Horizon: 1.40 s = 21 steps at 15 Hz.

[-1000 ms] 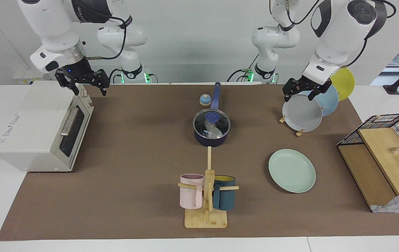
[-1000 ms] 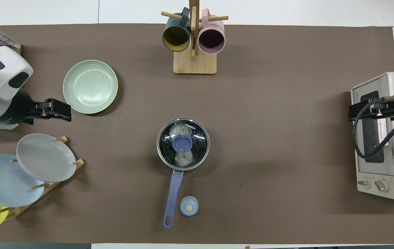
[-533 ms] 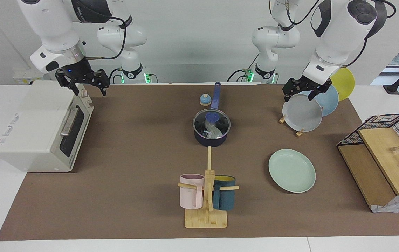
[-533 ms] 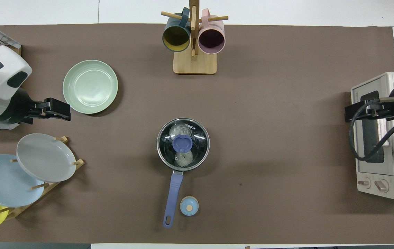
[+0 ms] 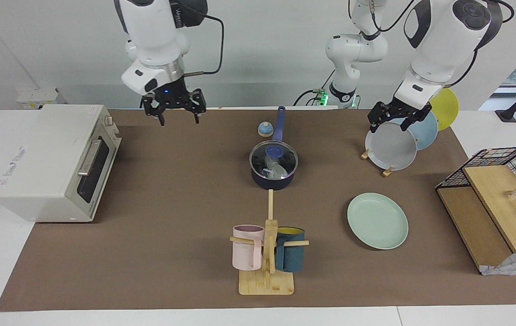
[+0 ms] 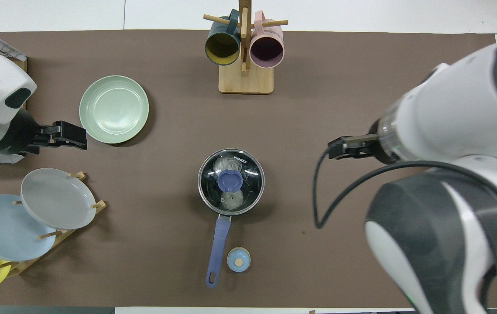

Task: Transfer vermicelli from pot to plate
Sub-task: 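Reach the right gripper over the saucepan toward the glass lid knob, then grasp the glass lid knob with the right gripper and lift it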

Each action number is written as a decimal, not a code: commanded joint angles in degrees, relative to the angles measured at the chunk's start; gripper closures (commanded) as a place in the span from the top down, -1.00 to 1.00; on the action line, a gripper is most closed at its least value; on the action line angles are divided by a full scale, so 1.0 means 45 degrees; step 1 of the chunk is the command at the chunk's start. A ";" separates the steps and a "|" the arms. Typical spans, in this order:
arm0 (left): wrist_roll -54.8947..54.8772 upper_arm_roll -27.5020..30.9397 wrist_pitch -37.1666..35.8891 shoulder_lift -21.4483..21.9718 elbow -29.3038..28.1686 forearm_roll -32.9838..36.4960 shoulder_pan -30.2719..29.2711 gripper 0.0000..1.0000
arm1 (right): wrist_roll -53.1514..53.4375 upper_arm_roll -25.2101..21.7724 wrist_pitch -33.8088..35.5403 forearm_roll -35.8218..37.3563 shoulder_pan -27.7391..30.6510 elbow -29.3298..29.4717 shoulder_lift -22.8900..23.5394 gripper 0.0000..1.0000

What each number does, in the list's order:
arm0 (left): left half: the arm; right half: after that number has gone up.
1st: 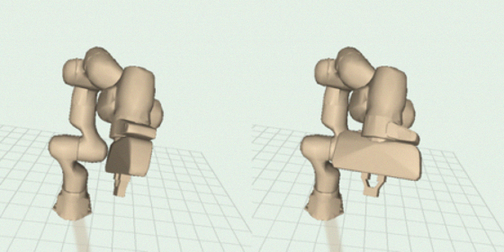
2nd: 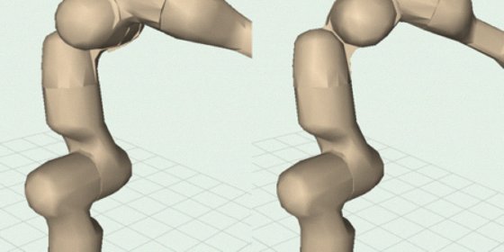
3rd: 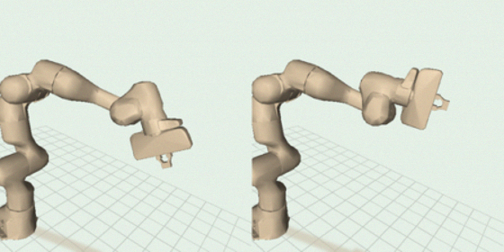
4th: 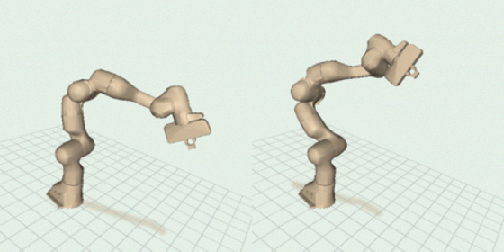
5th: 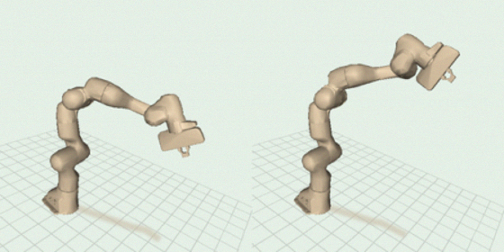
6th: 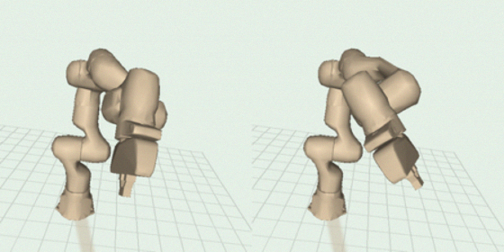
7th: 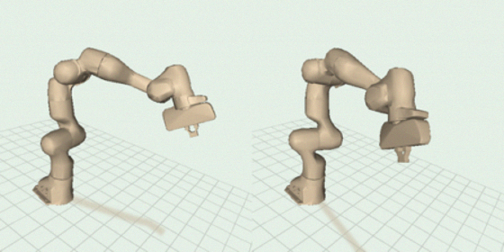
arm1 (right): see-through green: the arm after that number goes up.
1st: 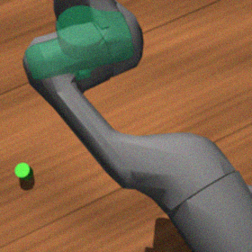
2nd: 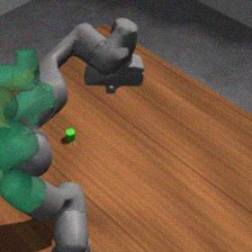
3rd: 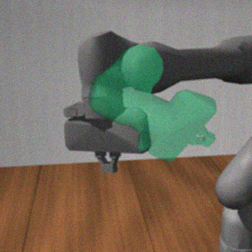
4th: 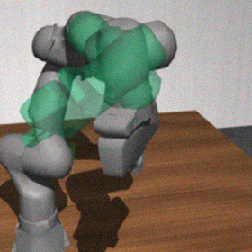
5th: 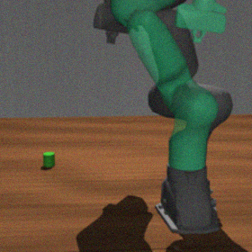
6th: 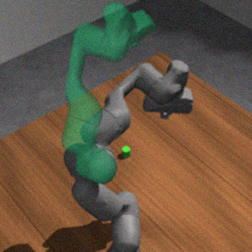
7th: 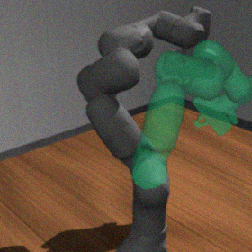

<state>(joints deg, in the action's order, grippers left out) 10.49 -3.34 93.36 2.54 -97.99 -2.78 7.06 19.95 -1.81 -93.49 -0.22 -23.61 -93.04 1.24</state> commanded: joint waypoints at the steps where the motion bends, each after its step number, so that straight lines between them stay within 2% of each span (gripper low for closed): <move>1: 0.0032 -0.0116 0.0191 0.0081 -0.0001 -0.0085 -0.0279 1.00 | 0.1732 -0.0047 -0.0159 -0.0573 -0.0999 0.1864 0.2121 1.00; 4: 0.0012 -0.0097 0.0289 0.0081 -0.0001 -0.0066 -0.0318 1.00 | 0.3317 -0.0047 -0.2088 -0.0711 -0.2405 0.1811 0.3180 1.00; 7: 0.0012 -0.0116 0.0309 0.0081 -0.0021 -0.0066 -0.0514 1.00 | 0.4354 -0.0046 -0.3067 -0.0673 -0.3209 0.0855 0.3261 1.00; 11: 0.0032 -0.0097 0.0309 0.0081 -0.0021 -0.0066 -0.0591 1.00 | 0.5115 -0.0046 -0.4025 -0.0653 -0.4146 0.0755 0.4137 1.00; 14: 0.0051 -0.0097 0.0289 0.0081 -0.0040 -0.0066 -0.0592 1.00 | 0.5293 -0.0046 -0.4145 -0.0575 -0.4285 0.0696 0.4529 1.00; 19: 0.0071 -0.0097 0.0289 0.0081 -0.0021 -0.0066 -0.0592 1.00 | 0.5333 -0.0046 -0.4652 -0.0536 -0.4402 -0.0006 0.4413 1.00; 21: 0.0071 -0.0116 0.0289 0.0081 -0.0021 -0.0066 -0.0592 1.00 | 0.5333 -0.0046 -0.4692 -0.0536 -0.4403 -0.0202 0.4354 0.88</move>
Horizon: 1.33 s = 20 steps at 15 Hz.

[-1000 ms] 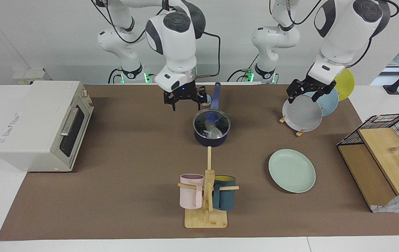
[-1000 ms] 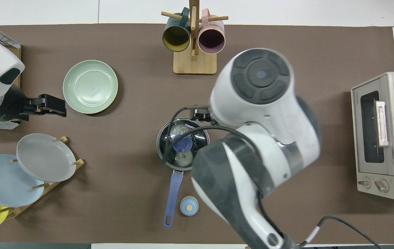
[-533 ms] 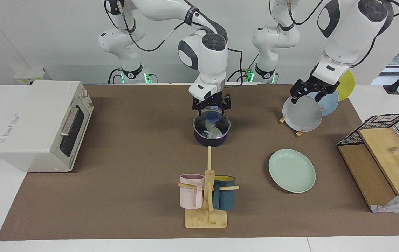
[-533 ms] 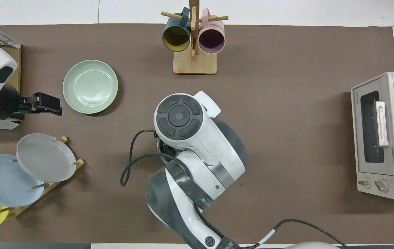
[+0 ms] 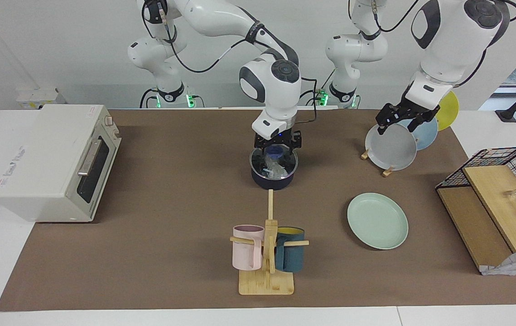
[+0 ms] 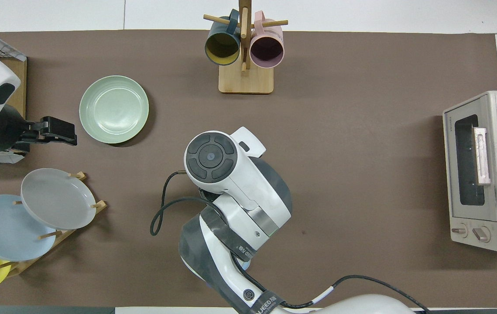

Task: Transfer vermicelli from pot to plate
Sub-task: 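Grasp the glass lid knob with the right gripper and lift it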

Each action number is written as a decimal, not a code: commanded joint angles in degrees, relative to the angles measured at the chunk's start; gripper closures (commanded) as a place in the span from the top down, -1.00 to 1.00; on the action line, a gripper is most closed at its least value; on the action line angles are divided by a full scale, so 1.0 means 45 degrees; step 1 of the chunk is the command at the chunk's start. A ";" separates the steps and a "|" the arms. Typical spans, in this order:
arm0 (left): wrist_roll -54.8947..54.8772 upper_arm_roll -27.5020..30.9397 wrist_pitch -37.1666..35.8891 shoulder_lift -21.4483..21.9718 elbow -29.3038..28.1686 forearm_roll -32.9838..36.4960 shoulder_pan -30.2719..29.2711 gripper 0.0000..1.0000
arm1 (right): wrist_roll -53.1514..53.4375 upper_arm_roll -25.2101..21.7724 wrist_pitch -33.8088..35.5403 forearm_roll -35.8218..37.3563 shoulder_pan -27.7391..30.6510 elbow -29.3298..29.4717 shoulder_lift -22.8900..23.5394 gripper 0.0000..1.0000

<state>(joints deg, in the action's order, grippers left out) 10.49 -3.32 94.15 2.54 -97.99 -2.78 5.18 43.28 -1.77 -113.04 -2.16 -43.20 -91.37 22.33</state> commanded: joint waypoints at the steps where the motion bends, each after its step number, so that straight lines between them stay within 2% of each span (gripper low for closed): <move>1: 0.0071 -0.0121 0.0114 0.0081 -0.0021 -0.0066 -0.0175 1.00 | 0.0148 -0.0056 -0.0349 -0.0087 -0.0069 -0.0612 -0.0333 0.83; 3: 0.0071 -0.0121 0.0133 0.0081 -0.0021 -0.0066 -0.0175 1.00 | 0.0148 -0.0056 -0.0349 -0.0106 -0.0069 -0.0652 -0.0353 0.77; 5: 0.0071 -0.0121 0.0133 0.0081 -0.0021 -0.0066 -0.0175 1.00 | 0.0148 -0.0056 -0.0349 -0.0087 -0.0069 -0.0652 -0.0353 0.62; 8: 0.0090 -0.0121 0.0153 0.0081 -0.0021 -0.0085 -0.0175 1.00 | 0.0070 -0.0037 -0.0349 -0.0087 -0.0069 -0.0652 -0.0372 0.25; 9: 0.0090 -0.0140 0.0153 0.0062 -0.0001 -0.0105 -0.0175 1.00 | 0.0070 -0.0037 -0.0330 -0.0087 -0.0069 -0.0652 -0.0372 0.20; 16: 0.0071 -0.0141 0.0309 0.0061 -0.0020 -0.0105 -0.0156 1.00 | -0.0086 -0.0056 -0.0057 0.0069 -0.0049 -0.0282 -0.0353 0.11; 20: 0.0071 -0.0141 0.0348 0.0042 -0.0001 -0.0124 -0.0155 1.00 | -0.1235 -0.0173 0.1210 0.0480 0.0437 0.0655 -0.0469 0.11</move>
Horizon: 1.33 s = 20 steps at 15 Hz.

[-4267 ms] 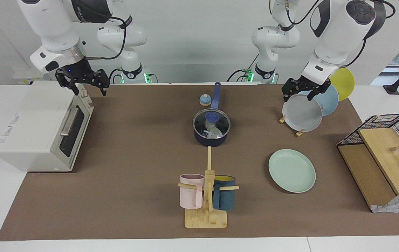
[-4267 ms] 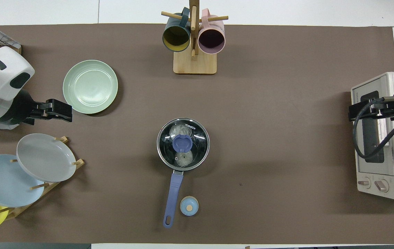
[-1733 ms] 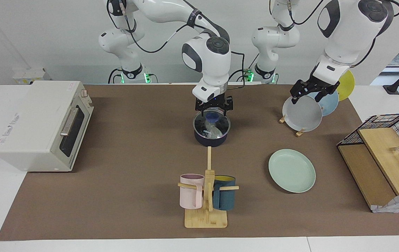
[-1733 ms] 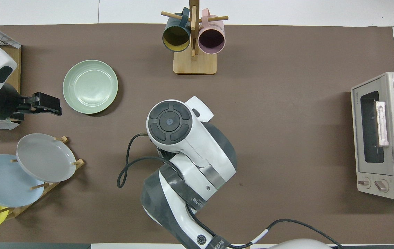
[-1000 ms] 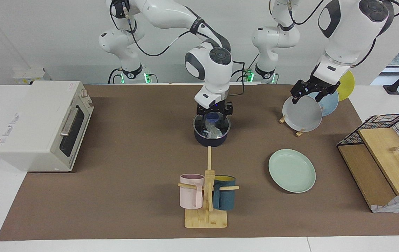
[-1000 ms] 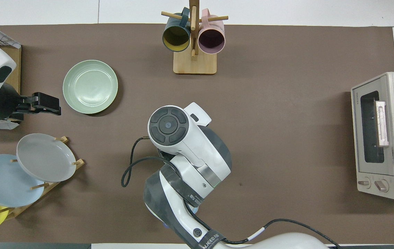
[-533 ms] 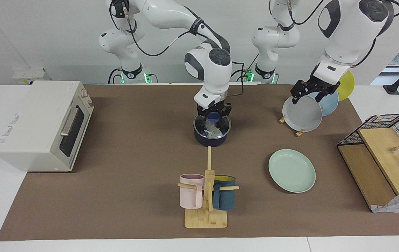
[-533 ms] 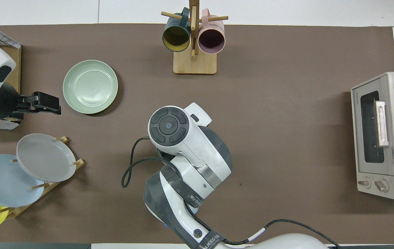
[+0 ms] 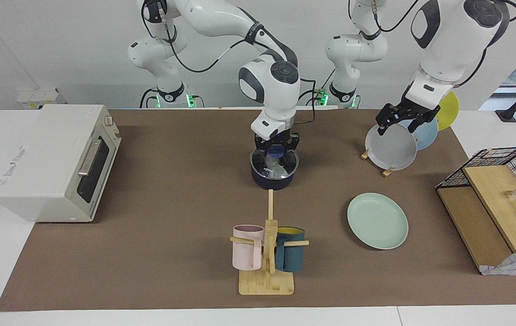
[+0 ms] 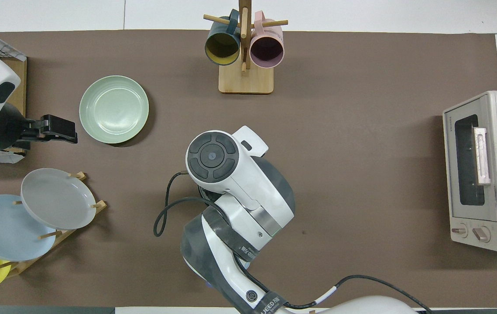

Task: Transfer vermicelli from pot to plate
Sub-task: 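Grasp the glass lid knob with the right gripper and lift it, then move the lid away with the right gripper while the left gripper reaches the pot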

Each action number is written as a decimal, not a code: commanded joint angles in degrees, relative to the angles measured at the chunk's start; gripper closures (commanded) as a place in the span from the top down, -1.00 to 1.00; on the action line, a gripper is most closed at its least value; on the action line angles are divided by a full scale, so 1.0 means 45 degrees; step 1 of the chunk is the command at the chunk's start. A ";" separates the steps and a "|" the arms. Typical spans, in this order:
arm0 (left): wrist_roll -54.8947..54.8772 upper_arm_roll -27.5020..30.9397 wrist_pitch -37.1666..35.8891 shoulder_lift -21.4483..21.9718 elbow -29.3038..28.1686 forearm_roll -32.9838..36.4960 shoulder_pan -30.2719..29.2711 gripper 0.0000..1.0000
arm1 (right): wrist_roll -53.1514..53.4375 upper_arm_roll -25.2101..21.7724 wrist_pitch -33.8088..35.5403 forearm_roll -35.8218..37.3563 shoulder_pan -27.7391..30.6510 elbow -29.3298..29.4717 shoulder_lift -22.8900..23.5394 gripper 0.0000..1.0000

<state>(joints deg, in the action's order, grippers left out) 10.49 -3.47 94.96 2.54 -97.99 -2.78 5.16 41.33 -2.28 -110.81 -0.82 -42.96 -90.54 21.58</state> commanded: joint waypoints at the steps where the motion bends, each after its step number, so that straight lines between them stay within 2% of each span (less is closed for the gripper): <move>1: 0.0071 -0.0108 0.0167 0.0042 -0.0001 -0.0124 -0.0131 1.00 | -0.1251 -0.0041 0.0988 0.0182 0.0792 0.0664 -0.0342 0.11; 6: 0.0168 -0.0244 0.0382 0.0003 -0.0060 -0.0163 0.0161 1.00 | -0.4685 -0.0060 0.2121 0.0182 0.2881 0.0822 -0.0849 0.11; 9: 0.1819 -0.0264 0.1606 -0.0405 -0.0798 -0.0202 0.2070 1.00 | -0.7086 -0.0060 0.2474 0.0163 0.4501 0.0822 -0.0889 0.11; 12: 0.3912 -0.0264 0.3325 -0.2004 -0.0899 -0.0222 0.4375 1.00 | -0.8596 -0.0080 0.2359 0.0357 0.5519 0.0492 -0.0928 0.11; 14: 0.4736 -0.0264 0.4711 -0.2883 -0.1365 -0.0222 0.5490 1.00 | -0.9766 -0.0080 0.1873 0.0377 0.6261 -0.0131 -0.1122 0.11; 16: 0.4797 -0.0264 0.5730 -0.3005 -0.2282 -0.0222 0.6078 1.00 | -1.0413 -0.0060 0.1112 0.0377 0.6868 -0.0990 -0.1395 0.11; 20: 0.4797 -0.0264 0.6414 -0.3687 -0.2501 -0.0222 0.6547 1.00 | -1.1059 -0.0060 -0.1172 0.0358 0.7319 -0.3644 -0.2215 0.11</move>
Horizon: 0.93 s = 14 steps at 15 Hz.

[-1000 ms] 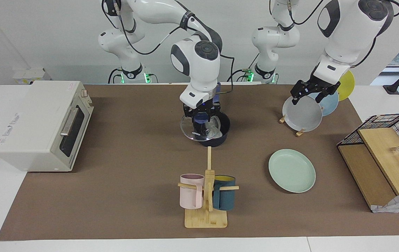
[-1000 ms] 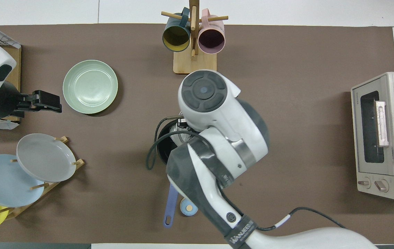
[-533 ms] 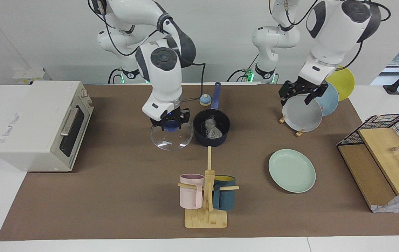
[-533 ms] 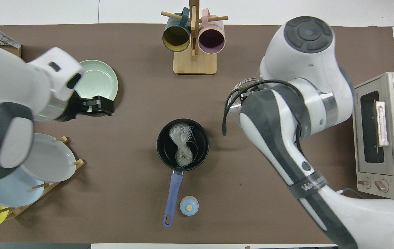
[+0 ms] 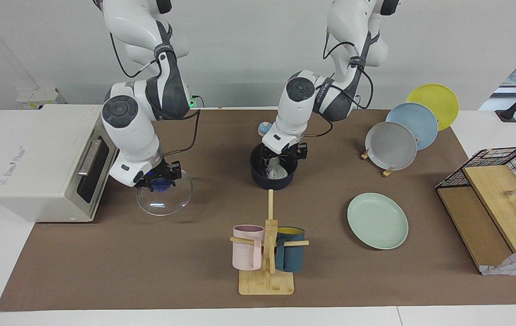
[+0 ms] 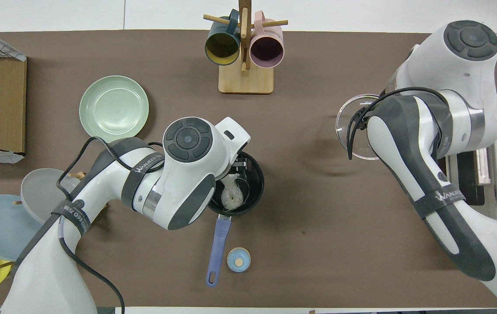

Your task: Transfer vermicelli from pot to plate

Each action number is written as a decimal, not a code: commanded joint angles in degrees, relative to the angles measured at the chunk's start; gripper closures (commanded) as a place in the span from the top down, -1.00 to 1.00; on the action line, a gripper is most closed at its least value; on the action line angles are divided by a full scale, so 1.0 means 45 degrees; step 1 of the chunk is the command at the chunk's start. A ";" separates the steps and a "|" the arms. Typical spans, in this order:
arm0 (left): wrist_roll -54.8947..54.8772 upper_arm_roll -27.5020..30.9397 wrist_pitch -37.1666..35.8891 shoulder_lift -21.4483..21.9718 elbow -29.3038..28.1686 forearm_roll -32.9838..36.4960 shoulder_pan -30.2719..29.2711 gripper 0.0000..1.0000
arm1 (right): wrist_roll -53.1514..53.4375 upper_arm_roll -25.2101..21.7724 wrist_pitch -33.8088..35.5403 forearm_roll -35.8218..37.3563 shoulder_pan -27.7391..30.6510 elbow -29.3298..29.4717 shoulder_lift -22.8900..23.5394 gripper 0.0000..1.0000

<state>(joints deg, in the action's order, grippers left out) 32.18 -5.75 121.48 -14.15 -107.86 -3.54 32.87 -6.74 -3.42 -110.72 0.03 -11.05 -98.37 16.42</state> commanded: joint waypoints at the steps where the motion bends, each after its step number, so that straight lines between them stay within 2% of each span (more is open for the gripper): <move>1: -0.0004 0.0244 0.0679 -0.0155 -0.0367 -0.0054 0.0430 1.00 | -0.0436 0.0174 -0.1466 0.0170 0.0248 -0.2258 -0.1149 0.11; 3: -0.0042 0.0263 0.0836 -0.0467 -0.0368 -0.0054 0.0567 1.00 | -0.0456 0.0193 -0.1994 0.0170 0.0500 -0.2708 -0.1208 0.11; 7: -0.0023 0.0283 0.1167 -0.0898 -0.0406 -0.0054 0.0821 1.00 | -0.0983 0.0193 -0.3673 0.0150 0.0775 -0.4425 -0.1676 0.11; 11: -0.0101 0.0302 0.1442 -0.0880 -0.0680 -0.0034 0.0822 1.00 | -0.0983 0.0174 -0.3969 0.0150 0.0814 -0.4858 -0.1697 0.11; 12: -0.0121 0.0302 0.1461 -0.0880 -0.0661 -0.0015 0.0802 0.48 | -0.0964 0.0193 -0.3969 0.0150 0.0892 -0.4859 -0.1619 0.11; 13: -0.0159 0.0302 0.1462 -0.0880 -0.0660 -0.0015 0.0763 -0.41 | -0.0925 0.0194 -0.3931 0.0150 0.0873 -0.4859 -0.1619 0.11; 14: -0.0179 0.0302 0.1442 -0.0899 -0.0641 0.0024 0.0724 -0.99 | -0.0905 0.0194 -0.3930 0.0150 0.0873 -0.4878 -0.1619 0.11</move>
<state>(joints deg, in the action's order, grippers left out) 32.10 -5.32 126.44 -18.89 -109.38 -3.53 35.56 -10.08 -3.38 -127.23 0.08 -8.38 -118.60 10.85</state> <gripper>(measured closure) 0.198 0.344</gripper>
